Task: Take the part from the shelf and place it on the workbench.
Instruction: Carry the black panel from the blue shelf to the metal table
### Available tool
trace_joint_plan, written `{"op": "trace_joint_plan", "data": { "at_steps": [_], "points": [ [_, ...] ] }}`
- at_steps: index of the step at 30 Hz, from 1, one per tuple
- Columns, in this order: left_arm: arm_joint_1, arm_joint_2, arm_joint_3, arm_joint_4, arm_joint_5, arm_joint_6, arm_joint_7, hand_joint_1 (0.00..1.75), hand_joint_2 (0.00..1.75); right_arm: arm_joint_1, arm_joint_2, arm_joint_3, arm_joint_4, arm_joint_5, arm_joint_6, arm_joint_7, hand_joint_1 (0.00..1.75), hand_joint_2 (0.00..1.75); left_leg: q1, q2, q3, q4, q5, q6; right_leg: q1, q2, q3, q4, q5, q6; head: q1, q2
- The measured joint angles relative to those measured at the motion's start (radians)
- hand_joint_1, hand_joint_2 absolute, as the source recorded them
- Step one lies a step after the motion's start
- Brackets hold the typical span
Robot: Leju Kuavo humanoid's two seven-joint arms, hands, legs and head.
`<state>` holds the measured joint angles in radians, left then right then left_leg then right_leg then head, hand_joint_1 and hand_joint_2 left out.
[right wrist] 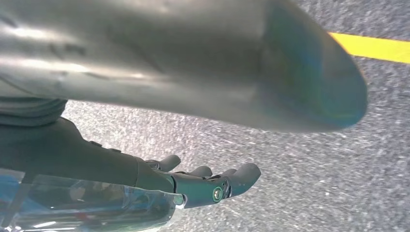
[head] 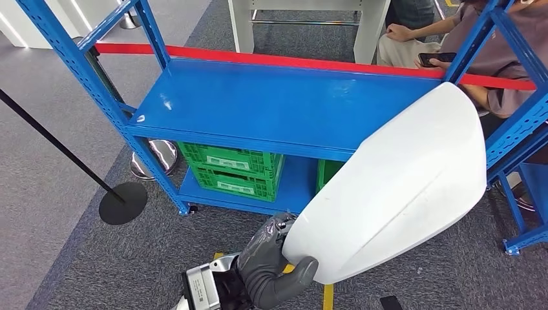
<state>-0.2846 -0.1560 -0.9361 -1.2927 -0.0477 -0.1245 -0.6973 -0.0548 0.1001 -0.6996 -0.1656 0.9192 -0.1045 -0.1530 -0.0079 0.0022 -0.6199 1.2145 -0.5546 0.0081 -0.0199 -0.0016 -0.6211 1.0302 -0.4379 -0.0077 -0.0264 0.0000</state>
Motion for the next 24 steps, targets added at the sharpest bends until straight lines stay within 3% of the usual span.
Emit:
{"op": "trace_joint_plan", "data": {
  "at_steps": [2,3,4,6,7,8,9,11,12,13,14,15,17,18,19,21,22,23,24],
  "points": [
    [-0.003,-0.003,0.000,0.000,0.000,-0.001,0.000,1.75,1.75,0.000,0.002,-0.001,0.000,0.002,0.000,0.000,0.00,0.00,-0.008,-0.003,0.115,-0.155,0.008,0.019,0.003,0.001,-0.014,0.000,0.019,0.005,-0.002,0.000],
    [-0.004,-0.005,0.000,0.000,0.000,-0.001,0.000,1.75,1.75,0.000,0.004,-0.001,0.000,0.004,-0.001,0.000,0.00,0.00,-0.013,-0.004,0.152,-0.210,0.002,0.024,0.001,0.001,-0.016,-0.003,0.028,0.010,-0.002,0.000],
    [-0.006,-0.006,0.000,0.000,0.000,-0.001,0.000,1.75,1.75,0.000,0.005,-0.001,0.000,0.005,-0.001,0.000,0.00,0.00,-0.018,-0.004,0.170,-0.240,-0.004,0.027,-0.001,0.001,-0.018,-0.006,0.037,0.017,-0.002,0.000],
    [-0.007,-0.007,0.000,0.000,0.001,-0.001,0.000,1.75,1.75,0.002,0.006,-0.001,0.000,0.007,-0.001,0.000,0.00,0.00,-0.020,-0.003,0.160,-0.255,0.015,0.029,-0.005,0.001,-0.021,-0.013,0.053,0.031,-0.006,0.000],
    [-0.007,-0.008,0.000,0.001,0.001,-0.001,0.000,1.75,1.75,0.002,0.006,-0.001,0.000,0.007,-0.001,0.000,0.00,0.00,-0.018,-0.001,0.149,-0.259,0.028,0.033,-0.006,0.001,-0.028,-0.005,0.041,0.035,-0.008,0.000],
    [-0.007,-0.009,0.000,0.001,0.001,-0.001,0.000,1.75,1.75,0.003,0.007,-0.001,0.000,0.007,-0.001,0.001,0.00,0.00,-0.015,0.001,0.135,-0.264,0.043,0.038,-0.005,0.001,-0.039,0.018,0.010,0.038,-0.004,0.000],
    [-0.008,-0.010,-0.001,0.001,0.001,-0.001,0.000,1.75,1.75,0.003,0.005,0.000,0.000,0.007,-0.001,0.001,0.00,0.00,-0.013,0.002,0.121,-0.266,0.058,0.041,-0.005,0.002,-0.054,0.062,-0.038,0.040,0.001,0.000],
    [-0.008,-0.011,-0.002,0.003,0.001,-0.001,0.000,1.75,1.75,0.002,0.002,0.000,0.000,0.007,-0.002,0.002,0.00,0.00,-0.014,0.004,0.091,-0.264,0.085,0.044,-0.004,0.002,-0.082,0.188,-0.131,0.047,0.015,0.000],
    [-0.008,-0.011,-0.002,0.003,0.001,-0.001,0.000,1.75,1.75,0.002,0.001,0.000,0.000,0.007,-0.003,0.003,0.00,0.00,-0.014,0.005,0.075,-0.262,0.098,0.044,-0.004,0.002,-0.086,0.242,-0.148,0.049,0.019,0.000],
    [-0.008,-0.010,-0.004,0.004,0.001,-0.002,0.000,1.75,1.75,0.003,0.000,0.000,0.000,0.007,-0.004,0.003,0.00,0.00,-0.014,0.007,0.059,-0.260,0.111,0.043,-0.004,0.001,-0.076,0.268,-0.140,0.050,0.022,0.000],
    [-0.008,-0.010,-0.005,0.005,0.002,-0.003,0.001,1.75,1.75,0.003,-0.001,-0.001,0.000,0.006,-0.006,0.004,0.00,0.00,-0.014,0.008,0.043,-0.256,0.122,0.042,-0.005,0.001,-0.048,0.257,-0.115,0.051,0.025,0.000],
    [-0.008,-0.010,-0.006,0.005,0.002,-0.004,0.001,1.75,1.75,0.002,-0.002,-0.001,0.000,0.005,-0.007,0.005,0.00,0.00,-0.013,0.009,0.026,-0.250,0.132,0.039,-0.006,0.001,-0.001,0.207,-0.086,0.050,0.027,0.000],
    [-0.008,-0.012,-0.008,0.005,0.004,-0.007,0.002,1.75,1.75,0.000,-0.004,-0.002,0.000,0.002,-0.009,0.006,0.00,0.00,-0.014,0.009,-0.002,-0.234,0.146,0.030,-0.005,0.002,0.103,0.060,-0.083,0.047,0.030,0.000],
    [-0.009,-0.014,-0.009,0.005,0.005,-0.009,0.003,1.75,1.75,-0.001,-0.004,-0.003,0.000,0.000,-0.010,0.007,0.00,0.00,-0.015,0.008,-0.010,-0.226,0.152,0.025,-0.004,0.003,0.134,0.007,-0.094,0.043,0.029,0.000],
    [-0.011,-0.015,-0.009,0.005,0.006,-0.011,0.004,1.75,1.75,-0.001,-0.004,-0.004,0.000,-0.001,-0.010,0.008,0.00,0.00,-0.016,0.008,-0.015,-0.222,0.158,0.020,-0.001,0.005,0.146,-0.020,-0.108,0.036,0.028,0.000],
    [-0.012,-0.017,-0.012,0.005,0.007,-0.017,0.005,1.75,1.75,0.001,-0.002,-0.006,0.000,-0.002,-0.012,0.009,0.00,0.00,-0.015,0.007,-0.019,-0.219,0.170,0.011,0.001,0.004,0.136,-0.023,-0.101,0.017,0.027,0.000],
    [-0.013,-0.017,-0.014,0.006,0.008,-0.019,0.006,1.75,1.75,0.000,-0.001,-0.007,0.000,-0.002,-0.012,0.009,0.00,0.00,-0.013,0.004,-0.025,-0.214,0.161,0.005,0.000,0.002,0.127,-0.022,-0.092,0.008,0.027,0.000],
    [-0.013,-0.017,-0.016,0.006,0.009,-0.021,0.006,1.75,1.75,-0.001,0.000,-0.007,0.000,-0.002,-0.012,0.009,0.00,0.00,-0.012,0.001,-0.034,-0.194,0.134,-0.001,-0.002,0.000,0.116,-0.022,-0.080,0.000,0.025,0.000],
    [-0.014,-0.016,-0.017,0.007,0.010,-0.022,0.006,1.75,1.75,-0.002,0.001,-0.008,0.000,-0.002,-0.012,0.009,0.00,0.00,-0.009,-0.001,-0.048,-0.155,0.089,-0.007,-0.004,-0.001,0.102,-0.023,-0.067,-0.006,0.022,0.000]
  ]
}}
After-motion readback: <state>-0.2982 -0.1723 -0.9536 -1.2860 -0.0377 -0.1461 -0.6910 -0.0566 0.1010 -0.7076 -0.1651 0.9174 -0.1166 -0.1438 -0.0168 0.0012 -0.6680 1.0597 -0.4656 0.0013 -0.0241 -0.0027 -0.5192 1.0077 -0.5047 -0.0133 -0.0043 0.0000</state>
